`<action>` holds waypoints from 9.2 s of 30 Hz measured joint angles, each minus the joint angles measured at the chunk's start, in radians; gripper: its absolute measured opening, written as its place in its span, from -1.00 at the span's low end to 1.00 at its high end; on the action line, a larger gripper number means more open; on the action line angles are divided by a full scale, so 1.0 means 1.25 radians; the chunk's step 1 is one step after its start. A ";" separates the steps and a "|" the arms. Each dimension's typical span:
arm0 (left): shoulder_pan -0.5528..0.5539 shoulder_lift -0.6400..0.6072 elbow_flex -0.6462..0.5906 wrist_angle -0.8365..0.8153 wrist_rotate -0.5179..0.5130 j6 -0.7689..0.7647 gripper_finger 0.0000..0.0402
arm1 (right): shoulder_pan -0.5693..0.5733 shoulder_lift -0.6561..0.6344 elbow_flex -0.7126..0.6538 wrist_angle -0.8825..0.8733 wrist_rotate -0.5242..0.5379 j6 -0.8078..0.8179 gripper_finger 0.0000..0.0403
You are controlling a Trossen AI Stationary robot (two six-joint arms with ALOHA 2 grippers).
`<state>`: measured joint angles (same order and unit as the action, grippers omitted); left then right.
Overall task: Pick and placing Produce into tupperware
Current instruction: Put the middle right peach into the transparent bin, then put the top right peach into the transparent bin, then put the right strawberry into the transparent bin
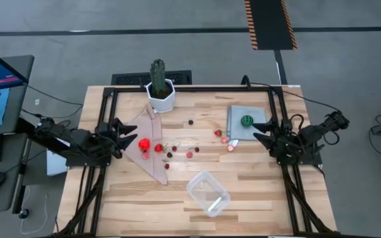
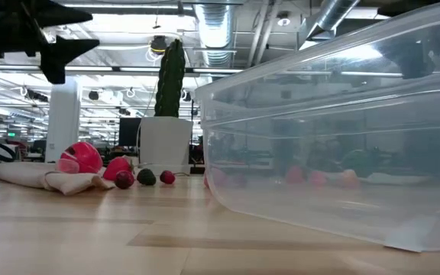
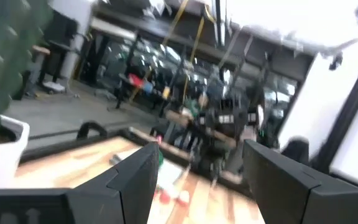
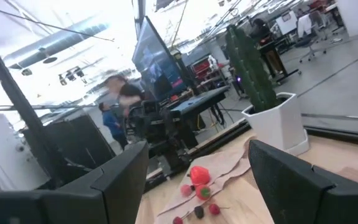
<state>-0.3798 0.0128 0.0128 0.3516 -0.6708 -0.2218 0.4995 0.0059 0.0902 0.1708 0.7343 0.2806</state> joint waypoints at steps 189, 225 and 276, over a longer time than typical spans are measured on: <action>0.000 0.000 0.001 -0.129 -0.132 0.034 0.10 | -0.056 1.332 0.883 -0.575 -0.475 0.284 0.29; 0.000 0.000 0.001 -0.151 -0.131 0.014 0.10 | -0.410 1.216 0.758 -0.794 -0.399 0.097 0.29; 0.000 0.000 0.001 -0.151 -0.129 -0.005 0.10 | -0.527 1.310 0.588 -0.504 -0.608 0.050 0.29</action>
<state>-0.3798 0.0129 0.0135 0.1631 -0.8325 -0.2287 -0.1596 1.6436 0.8257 -0.4586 -0.0261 0.3435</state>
